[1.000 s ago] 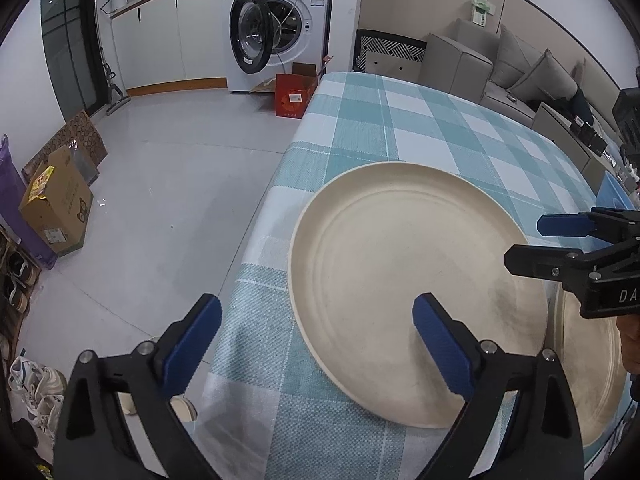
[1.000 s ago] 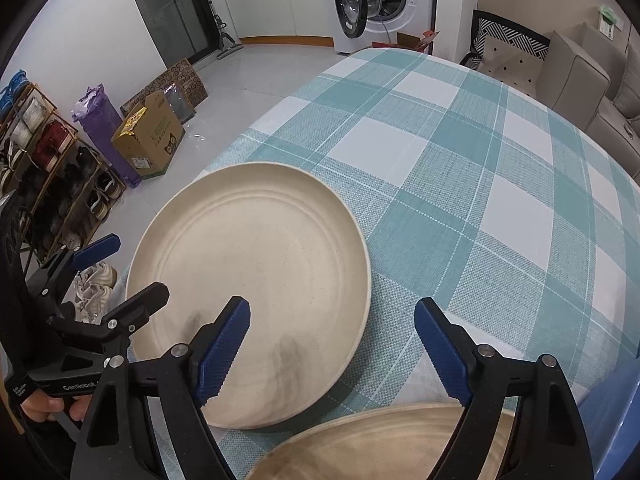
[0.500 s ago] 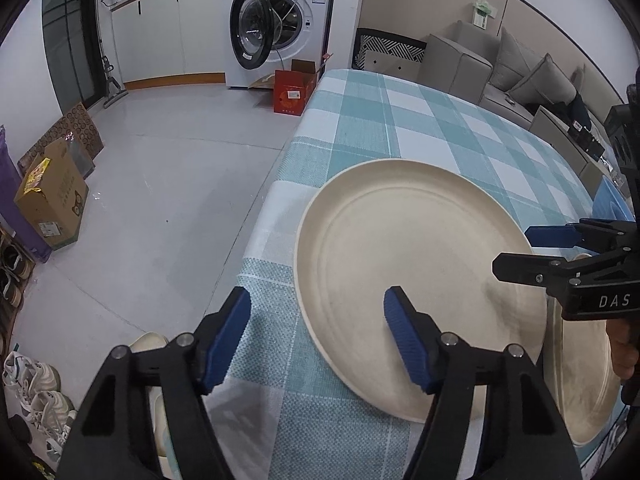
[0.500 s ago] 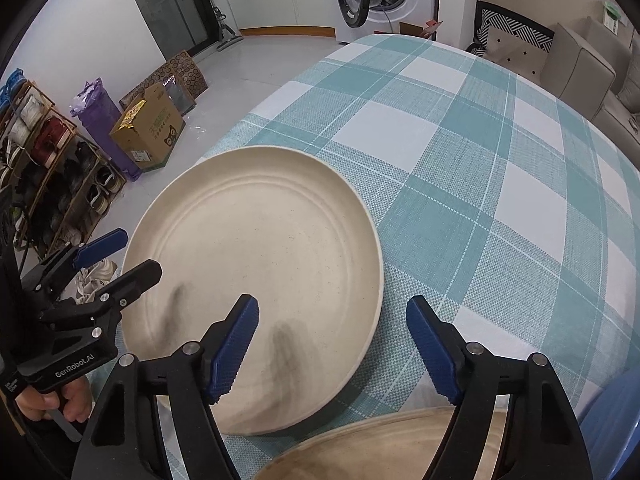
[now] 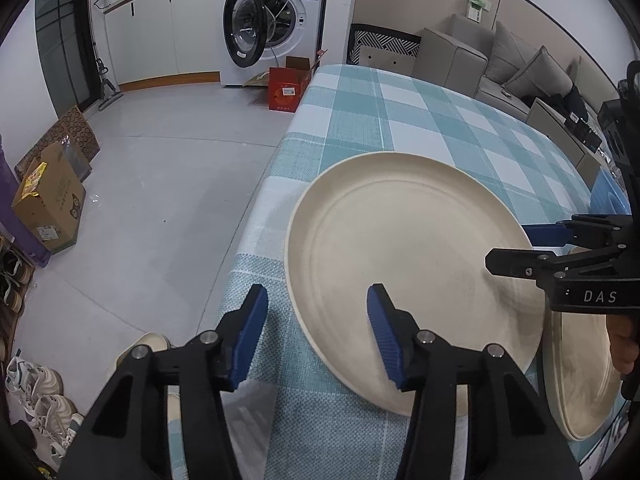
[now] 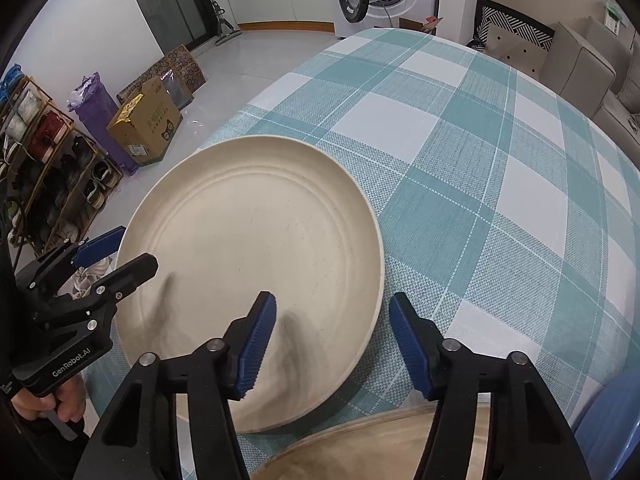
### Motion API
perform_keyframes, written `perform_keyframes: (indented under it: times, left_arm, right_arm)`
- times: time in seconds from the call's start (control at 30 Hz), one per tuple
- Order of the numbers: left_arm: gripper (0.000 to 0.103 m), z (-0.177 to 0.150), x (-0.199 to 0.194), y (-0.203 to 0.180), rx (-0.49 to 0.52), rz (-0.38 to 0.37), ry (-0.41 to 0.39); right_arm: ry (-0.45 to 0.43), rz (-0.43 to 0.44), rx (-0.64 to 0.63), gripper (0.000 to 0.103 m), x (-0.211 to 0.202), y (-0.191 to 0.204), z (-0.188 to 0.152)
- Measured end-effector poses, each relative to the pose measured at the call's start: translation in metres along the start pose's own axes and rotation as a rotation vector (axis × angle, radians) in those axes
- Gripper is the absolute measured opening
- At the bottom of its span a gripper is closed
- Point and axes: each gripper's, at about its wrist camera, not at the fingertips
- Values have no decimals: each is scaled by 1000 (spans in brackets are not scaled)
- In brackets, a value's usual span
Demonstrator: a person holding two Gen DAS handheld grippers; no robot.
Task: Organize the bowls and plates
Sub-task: 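Close the left tool on the single plate rim while the right tool grips the stacked plates' rim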
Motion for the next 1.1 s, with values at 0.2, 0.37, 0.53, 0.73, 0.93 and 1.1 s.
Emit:
perform_keyframes:
  times: [0.2, 0.37, 0.53, 0.73, 0.93, 1.1]
  left_arm:
    - [40, -1, 0, -1, 9, -6, 2]
    - [32, -3, -2, -2, 17, -4, -6]
    - [28, -3, -3, 0, 16, -1, -8]
    - [26, -3, -3, 0, 22, 5, -10]
    - [25, -3, -4, 2, 18, 9, -16]
    - [23, -3, -6, 3, 16, 11, -25]
  right_arm:
    - [4, -5, -2, 52, 0, 1, -1]
    - [4, -10, -5, 46, 0, 1, -1]
    - [3, -20, -9, 38, -2, -1, -3]
    - [-8, -36, -11, 31, -5, -3, -4]
    - [-12, -47, -19, 24, -5, -3, -5]
    - [-20, -58, -26, 20, -8, -3, -3]
Point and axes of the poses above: each gripper's, at about its wrist camera, not at the fingertips, and x roughly the way its jaws point, y to its left, z to its top, and after that the axes turned 12 degrees about z, right-handed
